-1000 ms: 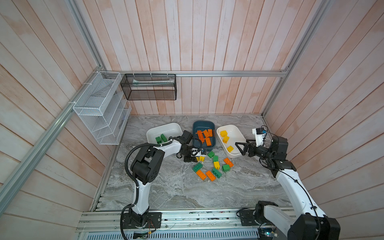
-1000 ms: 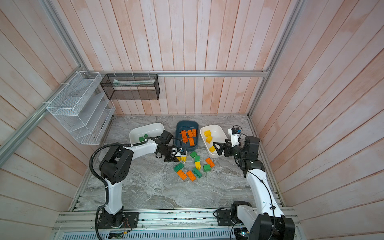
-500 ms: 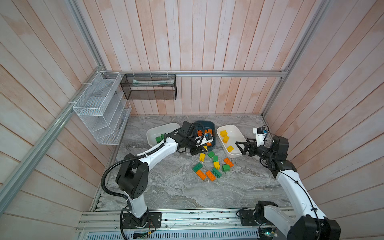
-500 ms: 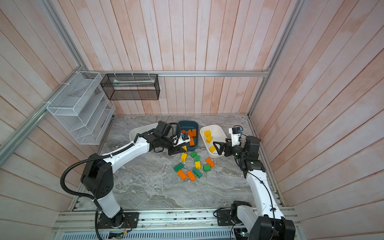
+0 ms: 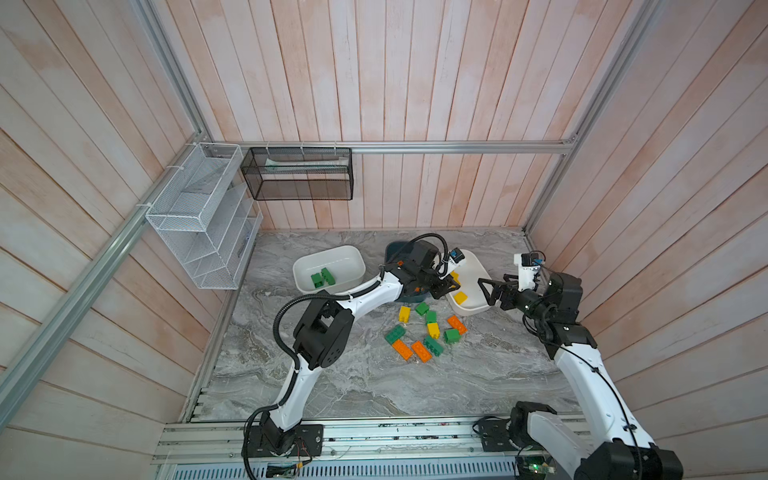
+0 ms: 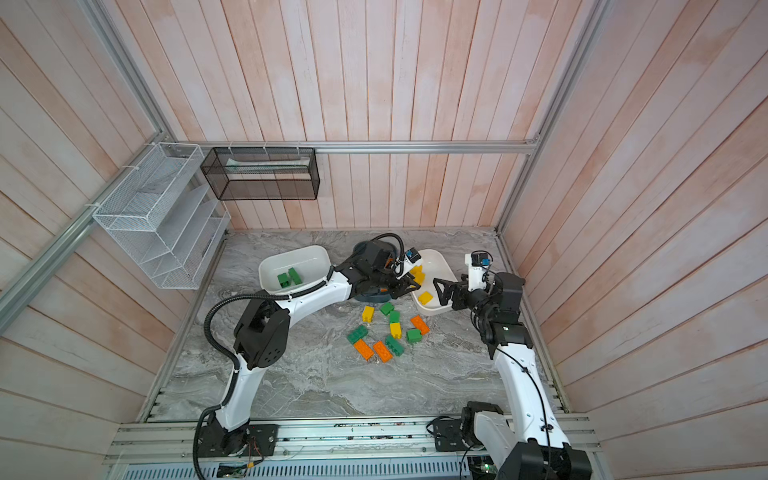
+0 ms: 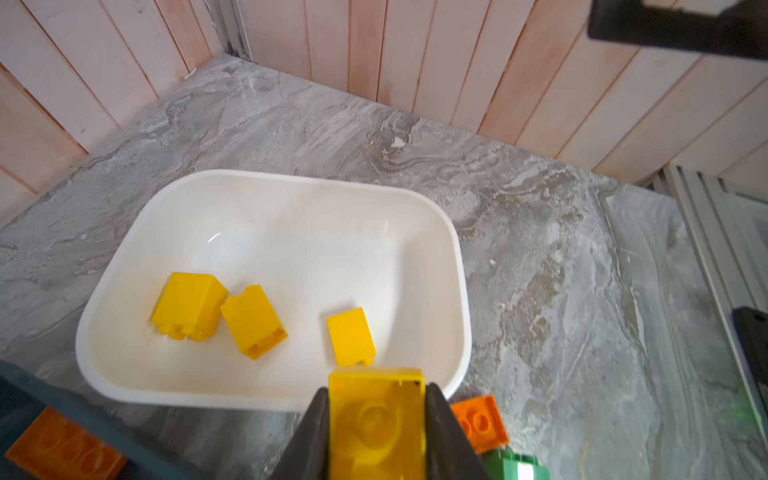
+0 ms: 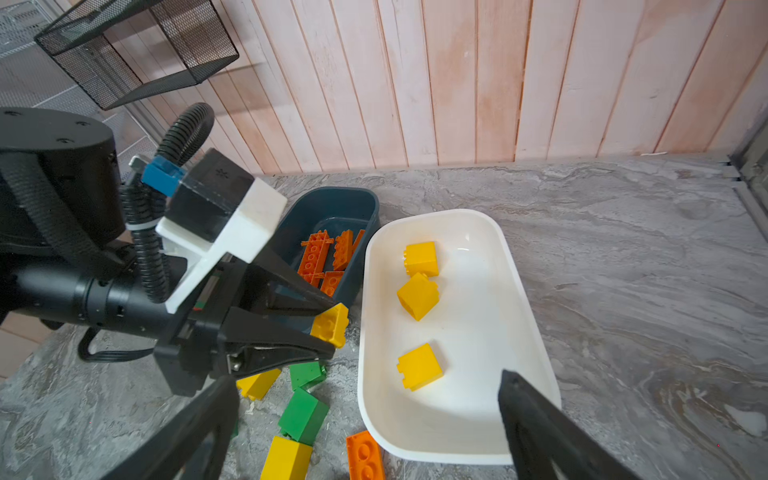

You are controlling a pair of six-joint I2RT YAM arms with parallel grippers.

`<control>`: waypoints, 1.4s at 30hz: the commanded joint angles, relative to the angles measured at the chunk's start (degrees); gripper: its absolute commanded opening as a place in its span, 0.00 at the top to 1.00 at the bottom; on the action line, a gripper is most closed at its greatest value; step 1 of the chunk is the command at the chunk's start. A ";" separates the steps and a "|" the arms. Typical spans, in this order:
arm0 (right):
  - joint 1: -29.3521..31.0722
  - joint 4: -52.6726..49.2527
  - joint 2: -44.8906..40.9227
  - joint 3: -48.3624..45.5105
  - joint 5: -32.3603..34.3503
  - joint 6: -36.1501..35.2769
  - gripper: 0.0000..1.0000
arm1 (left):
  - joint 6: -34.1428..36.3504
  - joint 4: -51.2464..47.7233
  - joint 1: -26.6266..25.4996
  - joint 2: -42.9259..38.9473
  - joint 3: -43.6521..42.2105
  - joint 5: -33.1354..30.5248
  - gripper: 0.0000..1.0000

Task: Sort the legos into containers by color
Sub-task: 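Carry the yellow brick into the white tub nearest the right arm, release, then move the left gripper back to the pile and grasp a yellow brick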

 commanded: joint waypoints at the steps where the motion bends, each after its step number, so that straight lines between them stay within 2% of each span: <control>1: -0.67 -0.35 -0.81 -0.64 2.21 -1.03 0.02 | -4.44 2.51 -1.39 4.50 6.13 -1.75 0.71; 7: -1.30 -0.74 -0.90 -0.04 2.70 -1.38 0.02 | -5.97 -1.42 -2.41 12.23 14.76 -3.83 0.69; 10: -1.48 -0.97 -0.97 0.17 2.72 -1.48 0.02 | -6.34 -0.66 -2.42 12.21 15.02 -3.35 0.58; 11: -1.49 -1.14 -1.00 0.31 2.58 -1.56 0.02 | -6.30 -0.75 -2.42 11.79 15.04 -2.72 0.51; 13: -1.49 -1.61 -1.24 0.66 2.47 -1.65 0.02 | -5.37 -1.23 -2.42 10.00 14.33 -1.23 0.39; 17: -1.55 -2.21 -1.67 1.00 1.78 -1.50 0.02 | -0.16 -3.05 -1.96 3.11 8.32 2.03 0.30; 21: -1.58 -2.53 -2.00 0.44 0.87 -1.58 0.02 | 4.01 -9.39 0.20 -4.32 1.94 5.29 0.26; 24: -1.58 -2.70 -2.09 -0.09 0.23 -1.32 0.02 | 4.17 -16.28 1.77 -9.53 -1.40 2.16 0.26; 28: -1.57 -2.05 -2.01 -0.72 -0.38 -0.47 0.02 | -3.43 -21.76 2.23 -15.15 -6.14 -8.08 0.26; 32: -1.53 -1.63 -1.74 -1.13 -0.75 0.11 0.02 | -20.78 -25.83 0.98 -18.88 -10.65 -17.49 0.29; 36: -1.58 -0.78 -1.61 -1.66 -1.12 0.62 0.02 | -32.00 -25.71 -2.35 -20.76 -16.10 -25.50 0.29; 39: -1.61 -0.59 -1.60 -1.77 -1.48 0.82 0.02 | -36.90 -24.14 -3.83 -20.61 -19.48 -31.53 0.29; 42: -1.58 -0.61 -2.14 -2.12 -1.24 0.83 0.02 | -40.11 -21.34 -4.18 -19.67 -22.53 -33.33 0.29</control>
